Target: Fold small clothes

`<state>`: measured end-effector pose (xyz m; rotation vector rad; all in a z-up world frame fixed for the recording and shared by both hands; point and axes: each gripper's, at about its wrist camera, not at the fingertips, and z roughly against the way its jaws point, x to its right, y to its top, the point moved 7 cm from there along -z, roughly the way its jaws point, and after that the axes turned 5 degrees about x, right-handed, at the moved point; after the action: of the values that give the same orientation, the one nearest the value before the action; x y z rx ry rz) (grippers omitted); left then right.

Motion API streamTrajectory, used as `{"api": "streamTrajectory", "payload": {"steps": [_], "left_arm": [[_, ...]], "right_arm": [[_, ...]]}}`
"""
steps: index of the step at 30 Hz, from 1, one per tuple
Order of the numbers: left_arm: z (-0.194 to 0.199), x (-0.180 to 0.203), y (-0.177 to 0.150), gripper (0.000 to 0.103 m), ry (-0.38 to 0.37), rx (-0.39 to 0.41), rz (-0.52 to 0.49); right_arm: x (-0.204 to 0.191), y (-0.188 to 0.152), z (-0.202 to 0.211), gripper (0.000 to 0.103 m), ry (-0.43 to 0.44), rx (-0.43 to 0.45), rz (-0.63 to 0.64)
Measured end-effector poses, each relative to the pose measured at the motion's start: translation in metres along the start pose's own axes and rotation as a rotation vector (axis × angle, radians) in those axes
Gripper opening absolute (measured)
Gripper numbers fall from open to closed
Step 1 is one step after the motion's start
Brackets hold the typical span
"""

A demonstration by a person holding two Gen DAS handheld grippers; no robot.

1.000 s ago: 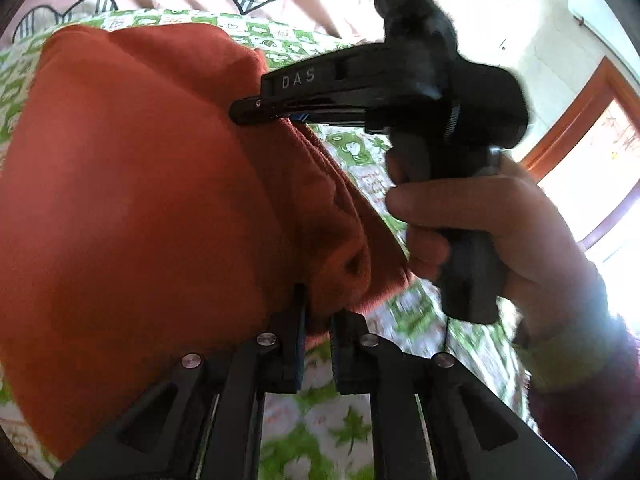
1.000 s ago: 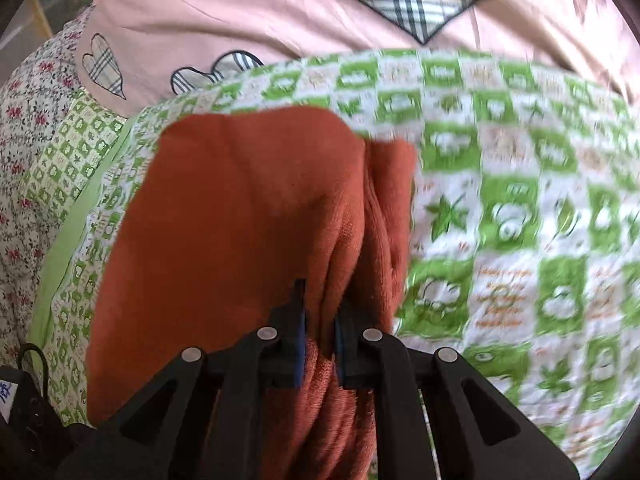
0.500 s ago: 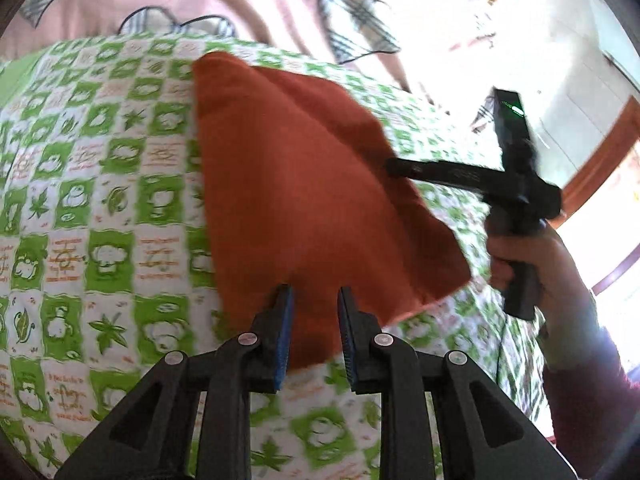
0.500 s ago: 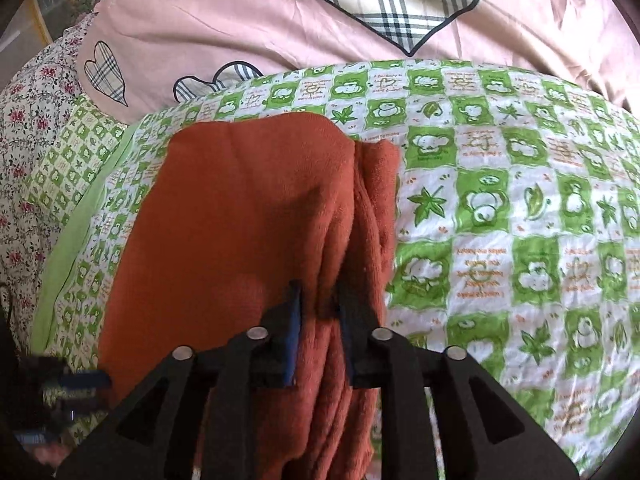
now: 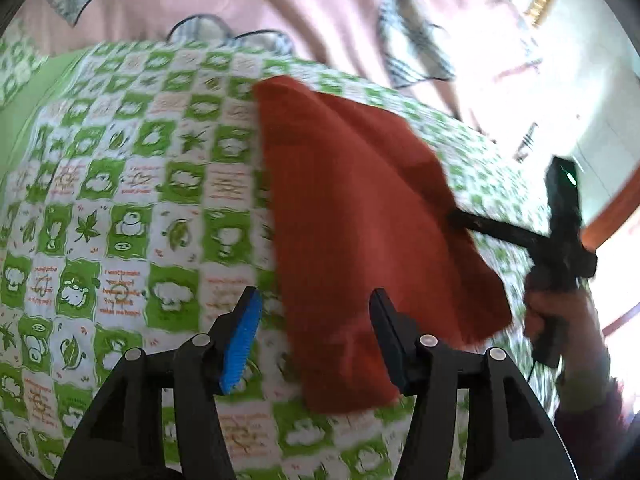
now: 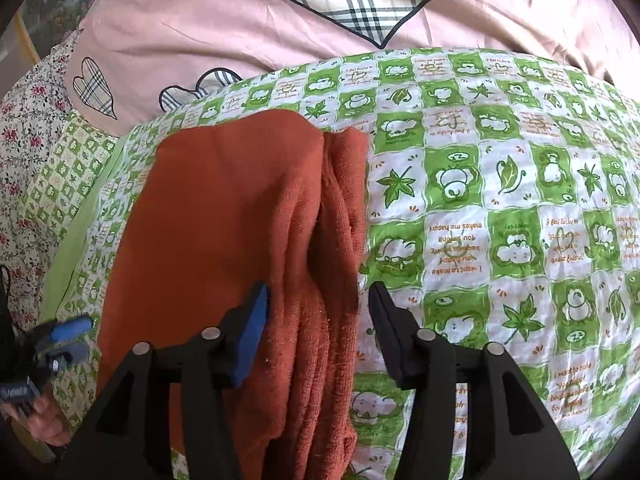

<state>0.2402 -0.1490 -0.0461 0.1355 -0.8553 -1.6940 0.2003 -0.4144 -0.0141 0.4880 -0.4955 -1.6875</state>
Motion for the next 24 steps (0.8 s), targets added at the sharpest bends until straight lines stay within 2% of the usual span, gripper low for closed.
{"api": "streamTrajectory", "payload": {"steps": [4,8,12,24], "left_arm": [[-0.024,-0.011,0.014,0.06,0.042,-0.005,0.011],[-0.046,-0.01,0.021,0.064,0.038,-0.018,0.002],[-0.06,-0.009,0.023,0.064,0.005,-0.039,0.036],[-0.044,-0.006,0.022,0.064,-0.09,-0.039,0.055]], "right_arm": [[0.0,-0.001,-0.008,0.056,-0.003,-0.011,-0.006],[0.004,0.0,-0.015,0.057,0.004,-0.016,-0.035],[0.006,0.001,-0.018,0.059,0.004,-0.012,-0.055],[0.01,-0.001,0.005,0.061,0.003,0.041,-0.084]]}}
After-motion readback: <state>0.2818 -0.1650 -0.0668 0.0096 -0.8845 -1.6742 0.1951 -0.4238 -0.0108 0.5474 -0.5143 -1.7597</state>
